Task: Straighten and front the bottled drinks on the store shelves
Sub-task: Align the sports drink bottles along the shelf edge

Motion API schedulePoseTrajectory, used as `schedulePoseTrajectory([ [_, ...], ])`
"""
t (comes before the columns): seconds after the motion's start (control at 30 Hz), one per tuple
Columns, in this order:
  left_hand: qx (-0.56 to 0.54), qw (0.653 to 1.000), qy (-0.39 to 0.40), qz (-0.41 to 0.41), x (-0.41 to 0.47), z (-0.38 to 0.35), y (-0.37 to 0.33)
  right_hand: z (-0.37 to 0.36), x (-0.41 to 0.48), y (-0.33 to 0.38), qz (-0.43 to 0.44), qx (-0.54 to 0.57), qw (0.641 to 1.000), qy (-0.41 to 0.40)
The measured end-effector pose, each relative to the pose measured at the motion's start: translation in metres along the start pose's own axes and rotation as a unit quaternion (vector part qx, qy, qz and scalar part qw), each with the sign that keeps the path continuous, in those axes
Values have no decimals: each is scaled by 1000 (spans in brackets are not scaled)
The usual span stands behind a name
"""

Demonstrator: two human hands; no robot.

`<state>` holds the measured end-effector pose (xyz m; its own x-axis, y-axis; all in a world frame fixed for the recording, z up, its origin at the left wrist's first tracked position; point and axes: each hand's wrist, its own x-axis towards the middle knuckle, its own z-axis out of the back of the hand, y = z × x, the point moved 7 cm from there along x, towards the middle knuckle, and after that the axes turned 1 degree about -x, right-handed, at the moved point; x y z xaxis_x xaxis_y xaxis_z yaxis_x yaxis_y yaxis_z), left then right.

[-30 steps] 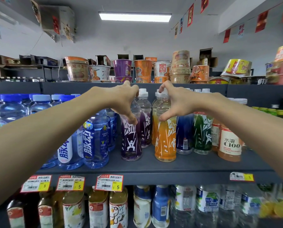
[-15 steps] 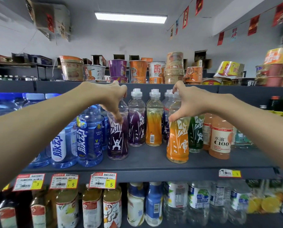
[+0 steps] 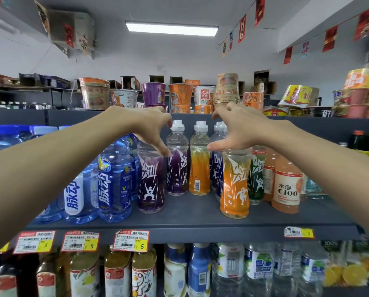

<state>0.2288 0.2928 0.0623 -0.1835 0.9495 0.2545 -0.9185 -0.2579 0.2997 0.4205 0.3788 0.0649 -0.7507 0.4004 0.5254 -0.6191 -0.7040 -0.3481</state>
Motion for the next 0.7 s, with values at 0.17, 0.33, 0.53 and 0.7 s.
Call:
schedulePoseTrajectory([
  [0.17, -20, 1000, -14, -15, 21, 3, -6, -1, 28, 20, 35, 14, 999, 22],
  [0.33, -35, 998, -42, -8, 52, 5, -3, -9, 67, 20, 7, 3, 997, 79],
  [0.53, -14, 1000, 2, 19, 87, 3, 0, -30, 105, 16, -17, -32, 984, 177],
  [0.7, -13, 1000, 10, 7, 102, -1, 6, -54, 111, 19, -6, 17, 967, 255],
])
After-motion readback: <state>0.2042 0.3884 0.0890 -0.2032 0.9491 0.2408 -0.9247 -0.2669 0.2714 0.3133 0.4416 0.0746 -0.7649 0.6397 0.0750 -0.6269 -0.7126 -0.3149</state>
